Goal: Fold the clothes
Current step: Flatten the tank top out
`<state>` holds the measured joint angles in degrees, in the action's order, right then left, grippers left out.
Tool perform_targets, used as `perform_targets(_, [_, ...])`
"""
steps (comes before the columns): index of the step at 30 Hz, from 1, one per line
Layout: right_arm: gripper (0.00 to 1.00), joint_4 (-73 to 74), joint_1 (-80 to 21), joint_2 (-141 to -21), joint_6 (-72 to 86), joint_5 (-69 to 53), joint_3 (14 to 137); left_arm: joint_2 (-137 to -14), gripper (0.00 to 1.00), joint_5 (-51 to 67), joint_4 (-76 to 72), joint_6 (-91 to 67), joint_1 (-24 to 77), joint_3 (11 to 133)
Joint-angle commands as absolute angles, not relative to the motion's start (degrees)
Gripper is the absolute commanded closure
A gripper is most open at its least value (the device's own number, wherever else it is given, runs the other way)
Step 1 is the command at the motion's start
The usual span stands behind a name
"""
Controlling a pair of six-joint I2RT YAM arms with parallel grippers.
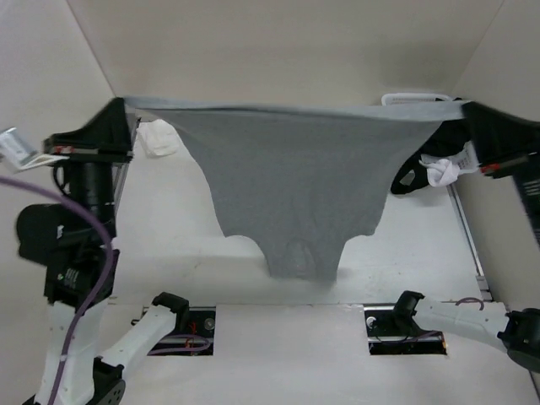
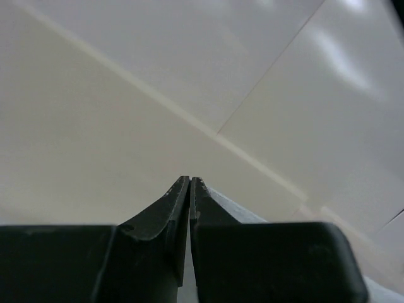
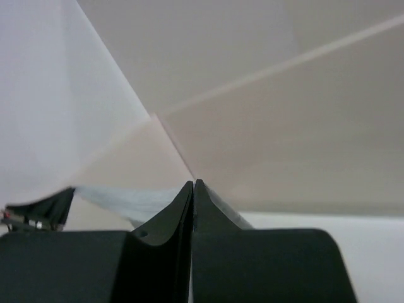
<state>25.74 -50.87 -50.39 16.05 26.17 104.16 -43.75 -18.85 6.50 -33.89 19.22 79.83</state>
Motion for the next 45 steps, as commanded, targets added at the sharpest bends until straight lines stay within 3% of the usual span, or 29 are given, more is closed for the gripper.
perform_targets(1, [1.00,25.93,-54.61,-56.76,6.53,34.97,110.98,-47.88,0.98,-19.69,5.71,-30.24,19.47,86.38])
perform_targets(4, [1.00,26.36,-50.78,-63.35,4.13,33.32,115.65,-53.86,0.98,-19.86,5.71,-28.65,17.98,89.56])
perform_targets(10, [1.00,25.93,-35.13,-72.41,12.20,17.08,113.91,-63.09,0.98,-17.76,4.05,-30.76,12.97,87.37])
perform_targets(15, [1.00,23.64,-29.58,-81.54,14.94,10.55,116.09,-71.52,0.97,-14.07,3.25,-34.18,7.61,89.46])
perform_targets(18, [1.00,26.00,-28.26,-90.32,14.85,10.37,127.04,-77.76,0.98,-11.79,4.74,-35.68,5.23,96.30])
perform_targets(23, [1.00,34.09,-27.82,-104.21,14.68,10.20,159.45,-84.72,0.98,-9.58,9.66,-35.69,3.38,115.80])
perform_targets(25, [1.00,32.71,-27.82,-104.42,14.85,9.85,162.78,-85.78,0.98,-9.32,10.98,-35.16,3.21,121.88])
perform_targets(29, [1.00,29.71,-27.29,-98.54,14.76,9.05,154.18,-84.21,0.97,-8.96,10.73,-33.58,3.12,123.76])
perform_targets(35, [1.00,31.82,-25.53,-93.44,14.77,8.88,141.63,-78.85,0.97,-10.10,7.48,-32.70,3.47,112.27])
perform_targets(38, [1.00,29.37,-24.83,-85.64,15.64,9.93,124.61,-72.27,0.97,-11.68,3.27,-32.52,4.26,97.71])
perform_targets(45, [1.00,17.06,-30.88,-54.80,24.50,14.32,70.74,-47.06,0.97,-15.02,-3.43,-38.31,9.88,51.04])
